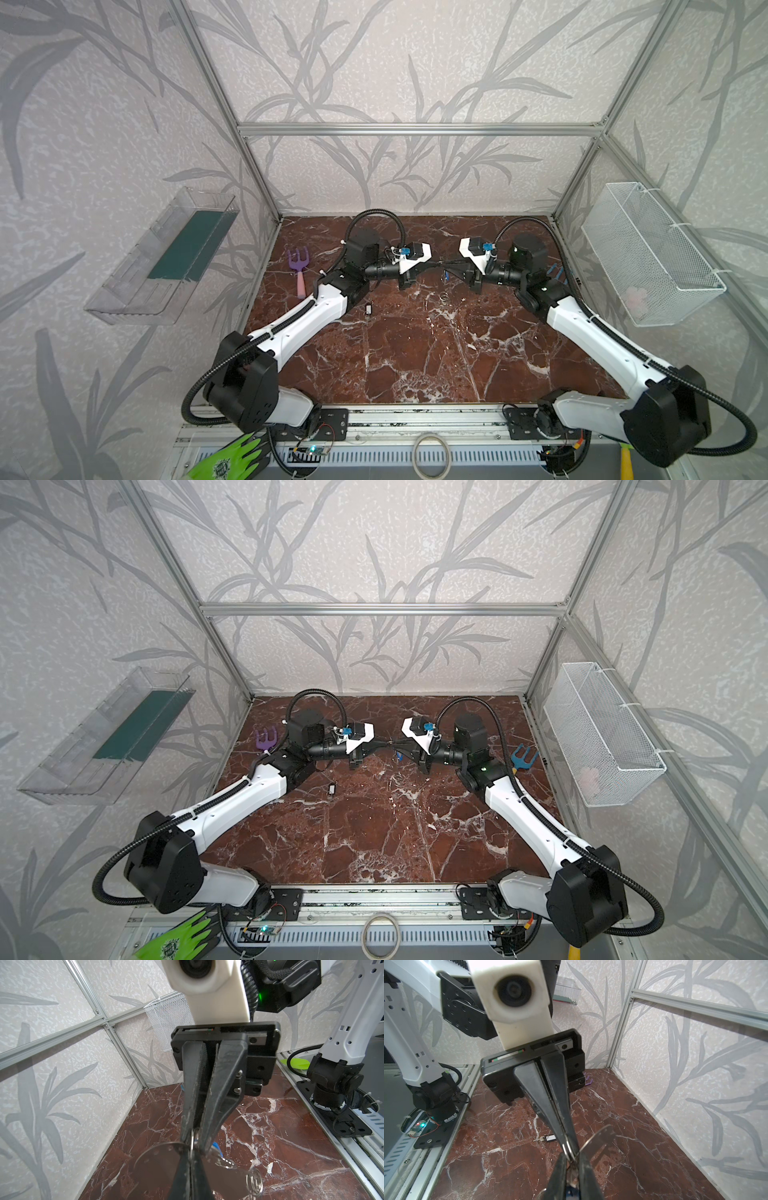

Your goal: Put the keys on the keyring

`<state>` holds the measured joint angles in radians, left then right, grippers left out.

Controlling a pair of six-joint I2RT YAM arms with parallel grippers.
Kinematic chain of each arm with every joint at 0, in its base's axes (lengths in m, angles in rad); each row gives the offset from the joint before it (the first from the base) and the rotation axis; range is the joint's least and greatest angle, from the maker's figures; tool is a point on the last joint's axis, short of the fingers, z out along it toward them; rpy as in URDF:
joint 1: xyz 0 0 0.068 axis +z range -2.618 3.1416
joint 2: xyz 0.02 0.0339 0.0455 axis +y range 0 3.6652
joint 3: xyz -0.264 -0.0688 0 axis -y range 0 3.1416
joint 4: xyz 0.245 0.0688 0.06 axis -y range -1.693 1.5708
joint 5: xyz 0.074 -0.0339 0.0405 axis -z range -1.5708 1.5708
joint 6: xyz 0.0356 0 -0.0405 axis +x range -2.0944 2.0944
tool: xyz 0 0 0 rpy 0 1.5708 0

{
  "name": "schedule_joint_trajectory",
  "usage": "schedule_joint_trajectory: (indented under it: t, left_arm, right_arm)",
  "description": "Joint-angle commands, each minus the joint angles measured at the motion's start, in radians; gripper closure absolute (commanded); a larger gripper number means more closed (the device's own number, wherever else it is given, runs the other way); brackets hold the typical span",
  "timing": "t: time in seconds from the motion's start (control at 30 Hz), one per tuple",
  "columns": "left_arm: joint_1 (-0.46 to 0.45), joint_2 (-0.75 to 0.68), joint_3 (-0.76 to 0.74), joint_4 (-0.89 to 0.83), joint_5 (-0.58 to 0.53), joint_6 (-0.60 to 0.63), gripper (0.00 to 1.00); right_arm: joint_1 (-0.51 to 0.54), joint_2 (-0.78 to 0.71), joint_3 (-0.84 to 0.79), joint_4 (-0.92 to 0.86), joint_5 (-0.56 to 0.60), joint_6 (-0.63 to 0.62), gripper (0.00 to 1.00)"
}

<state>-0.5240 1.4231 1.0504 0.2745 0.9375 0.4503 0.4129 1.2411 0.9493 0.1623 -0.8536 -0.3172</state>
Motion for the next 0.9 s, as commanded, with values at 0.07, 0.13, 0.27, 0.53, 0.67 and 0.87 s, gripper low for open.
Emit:
schedule_joint_trajectory:
  t: [0.07, 0.13, 0.27, 0.53, 0.67, 0.87]
  left_arm:
    - [0.005, 0.014, 0.002, 0.028, 0.016, 0.004, 1.0]
    - [0.004, 0.019, 0.011, 0.004, 0.008, 0.024, 1.0]
    - [0.002, 0.01, 0.026, -0.054, -0.052, 0.085, 0.78]
    - [-0.043, -0.009, 0.113, -0.31, -0.199, 0.343, 0.71]
    - [-0.061, -0.007, 0.131, -0.35, -0.227, 0.396, 0.71]
    - [-0.078, -0.018, 0.151, -0.379, -0.253, 0.428, 0.72]
  right_arm:
    - [0.006, -0.011, 0.013, 0.015, 0.0, -0.018, 1.0]
    - [0.005, -0.015, 0.022, -0.015, 0.002, -0.034, 1.0]
    - [0.005, -0.016, 0.068, -0.164, 0.035, -0.094, 1.0]
    - [0.006, 0.025, 0.181, -0.431, 0.087, -0.152, 1.0]
    - [0.01, 0.05, 0.227, -0.521, 0.098, -0.188, 1.0]
    - [0.024, 0.087, 0.279, -0.618, 0.145, -0.219, 1.0]
